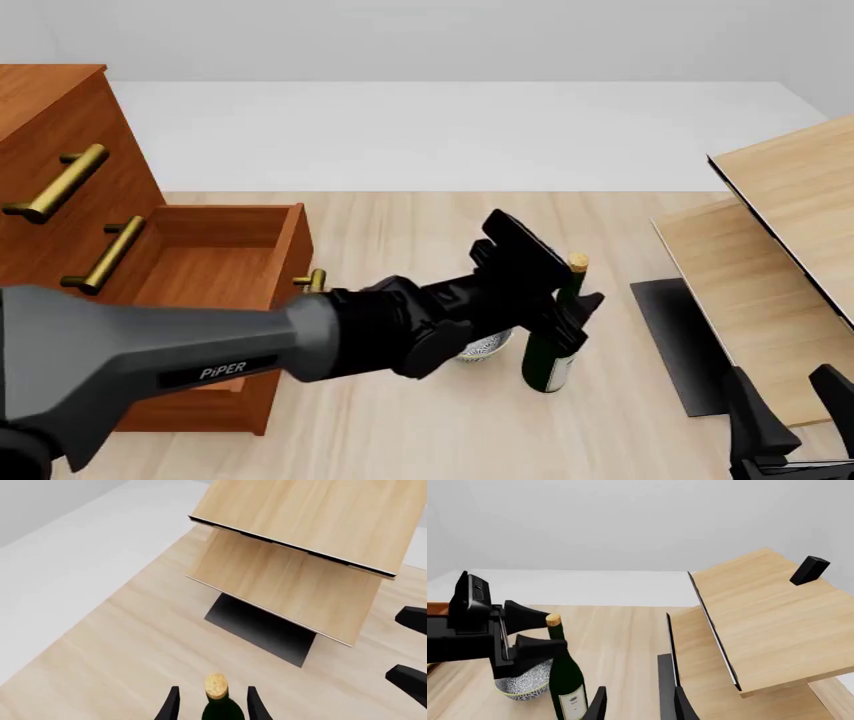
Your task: Put the wine bottle in the bottom drawer of the cabinet.
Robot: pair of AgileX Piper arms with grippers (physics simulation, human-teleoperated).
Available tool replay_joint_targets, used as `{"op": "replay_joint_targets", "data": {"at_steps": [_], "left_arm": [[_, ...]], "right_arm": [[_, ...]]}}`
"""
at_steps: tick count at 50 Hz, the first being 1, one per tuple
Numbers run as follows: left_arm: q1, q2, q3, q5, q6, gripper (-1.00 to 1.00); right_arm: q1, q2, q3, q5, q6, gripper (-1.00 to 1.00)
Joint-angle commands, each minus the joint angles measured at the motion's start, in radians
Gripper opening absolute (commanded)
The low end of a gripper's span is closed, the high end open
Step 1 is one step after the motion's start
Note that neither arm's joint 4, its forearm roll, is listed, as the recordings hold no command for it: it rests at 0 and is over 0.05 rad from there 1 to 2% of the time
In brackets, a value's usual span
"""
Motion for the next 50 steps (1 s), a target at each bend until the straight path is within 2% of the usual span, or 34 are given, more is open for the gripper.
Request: {"op": "replay_joint_targets", "data": {"at_steps": [1, 16, 17, 37, 50], "left_arm": [[0.001, 0.027, -0.016, -0.004, 0.000, 1.00], [-0.012, 0.025, -0.023, 0.008, -0.025, 1.00], [-0.014, 0.024, -0.022, 0.009, -0.028, -1.00], [-0.024, -0.002, -0.025, 0.033, -0.037, -1.00], [-0.041, -0.089, -0.010, 0.075, -0.028, -1.00]], "right_arm": [[-0.002, 0.000, 0.000, 0.002, 0.001, 1.00], [-0.003, -0.007, 0.000, 0.009, 0.000, 1.00], [-0.003, -0.007, 0.000, 0.008, 0.000, 1.00], [0.005, -0.013, 0.000, 0.011, -0.010, 1.00], [0.009, -0.010, 0.000, 0.009, -0.019, 1.00]]}}
